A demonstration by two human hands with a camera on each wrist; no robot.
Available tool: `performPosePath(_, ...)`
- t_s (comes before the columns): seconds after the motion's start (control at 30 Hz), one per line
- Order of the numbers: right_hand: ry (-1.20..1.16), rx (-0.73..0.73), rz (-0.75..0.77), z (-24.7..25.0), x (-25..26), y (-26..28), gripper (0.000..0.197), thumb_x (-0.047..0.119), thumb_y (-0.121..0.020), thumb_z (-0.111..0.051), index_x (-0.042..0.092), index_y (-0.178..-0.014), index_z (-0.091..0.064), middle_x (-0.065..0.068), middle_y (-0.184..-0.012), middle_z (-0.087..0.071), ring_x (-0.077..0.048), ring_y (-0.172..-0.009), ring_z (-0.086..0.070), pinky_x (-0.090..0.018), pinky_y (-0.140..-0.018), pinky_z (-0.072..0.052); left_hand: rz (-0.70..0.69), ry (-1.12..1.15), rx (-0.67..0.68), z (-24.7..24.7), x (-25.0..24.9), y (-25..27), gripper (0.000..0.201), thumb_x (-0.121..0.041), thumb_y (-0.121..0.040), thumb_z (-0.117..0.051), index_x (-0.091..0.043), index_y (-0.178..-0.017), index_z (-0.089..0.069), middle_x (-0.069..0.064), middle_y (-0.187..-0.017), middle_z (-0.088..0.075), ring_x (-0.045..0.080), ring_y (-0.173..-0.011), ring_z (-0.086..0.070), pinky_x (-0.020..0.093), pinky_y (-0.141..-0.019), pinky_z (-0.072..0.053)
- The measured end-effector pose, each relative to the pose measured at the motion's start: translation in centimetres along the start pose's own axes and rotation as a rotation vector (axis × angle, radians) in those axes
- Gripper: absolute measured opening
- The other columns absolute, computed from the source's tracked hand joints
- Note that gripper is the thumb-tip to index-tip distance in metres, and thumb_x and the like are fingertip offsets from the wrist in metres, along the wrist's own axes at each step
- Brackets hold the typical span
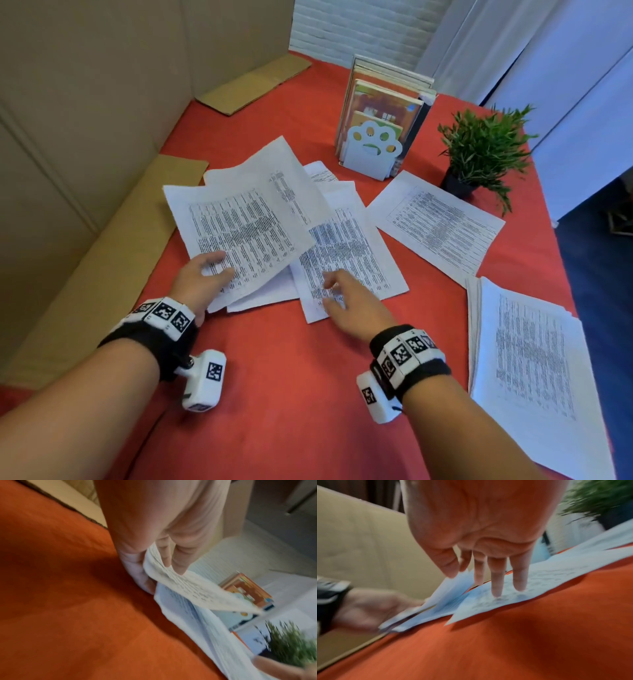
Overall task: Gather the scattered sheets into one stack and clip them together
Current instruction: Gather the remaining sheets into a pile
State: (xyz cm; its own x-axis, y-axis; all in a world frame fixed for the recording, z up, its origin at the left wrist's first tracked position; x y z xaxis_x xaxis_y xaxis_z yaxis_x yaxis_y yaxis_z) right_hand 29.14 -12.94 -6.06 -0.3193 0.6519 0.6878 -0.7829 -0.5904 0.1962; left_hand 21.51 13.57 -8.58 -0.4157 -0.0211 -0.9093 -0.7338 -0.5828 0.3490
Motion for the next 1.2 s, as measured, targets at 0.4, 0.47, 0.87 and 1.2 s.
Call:
performPosePath(0.4,0.374,-0.142,-0.693,10.8,-15.6,0.7,0.062,0.020,-0.085,-0.043,0.033,-0.144,-0.029,0.001,-0.159,-0.012,-0.031,-0.141,-0.017,-0.047,-0.114,-0.022,0.010,-0.153,0.014,-1.5,-0.7,0.2,0.065,0.019,-0.072,-0.057,-0.018,-0.125,-0.056,-0.004,-0.109,-0.051,0.003,-0.066,-0.052,0.002,-0.040,-0.039)
performPosePath(0.47,0.418,-0.132,-0.710,11.0,-15.1,0.2,0.061,0.014,-0.084,-0.041,0.024,-0.143,-0.030,0.005,-0.158,-0.013,-0.034,-0.137,-0.021,-0.049,-0.110,-0.026,0.013,-0.172,0.030,-1.4,-0.9,0.4,0.066,0.019,-0.072,-0.057,-0.019,-0.125,-0.056,-0.007,-0.096,-0.054,-0.006,-0.044,-0.052,0.002,-0.035,-0.036)
performPosePath(0.87,0.545,-0.130,-0.086,2.6,0.9,1.7,0.032,0.023,-0.087,-0.050,0.010,-0.114,-0.060,-0.008,-0.118,-0.056,-0.032,-0.098,-0.059,-0.037,-0.086,-0.043,0.016,-0.201,0.173,0.2,1.2,4.9,0.071,0.021,-0.068,-0.058,-0.022,-0.125,-0.056,-0.006,-0.115,-0.049,-0.012,-0.045,-0.053,0.005,-0.047,-0.042)
performPosePath(1.2,0.086,0.024,-0.119,-3.8,4.2,8.2,0.031,0.037,-0.091,-0.051,0.027,-0.120,-0.050,0.010,-0.126,-0.054,-0.011,-0.111,-0.056,-0.032,-0.094,-0.046,0.080,-0.224,0.369,0.7,5.6,11.9,0.054,0.007,-0.075,-0.062,-0.032,-0.113,-0.061,-0.009,-0.109,-0.060,0.010,-0.085,-0.055,0.024,-0.077,-0.049)
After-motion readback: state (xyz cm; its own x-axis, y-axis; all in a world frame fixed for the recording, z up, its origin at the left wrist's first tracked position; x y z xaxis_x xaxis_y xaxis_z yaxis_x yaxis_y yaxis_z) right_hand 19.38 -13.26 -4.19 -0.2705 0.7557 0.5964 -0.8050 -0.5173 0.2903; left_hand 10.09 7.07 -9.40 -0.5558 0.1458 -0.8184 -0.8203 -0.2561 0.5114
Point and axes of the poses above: each hand's wrist, its own y-axis away from the middle knuckle, its own z-axis out of the back of the hand, x = y × z, the point moved 7 cm from there along -y, towards the middle knuckle
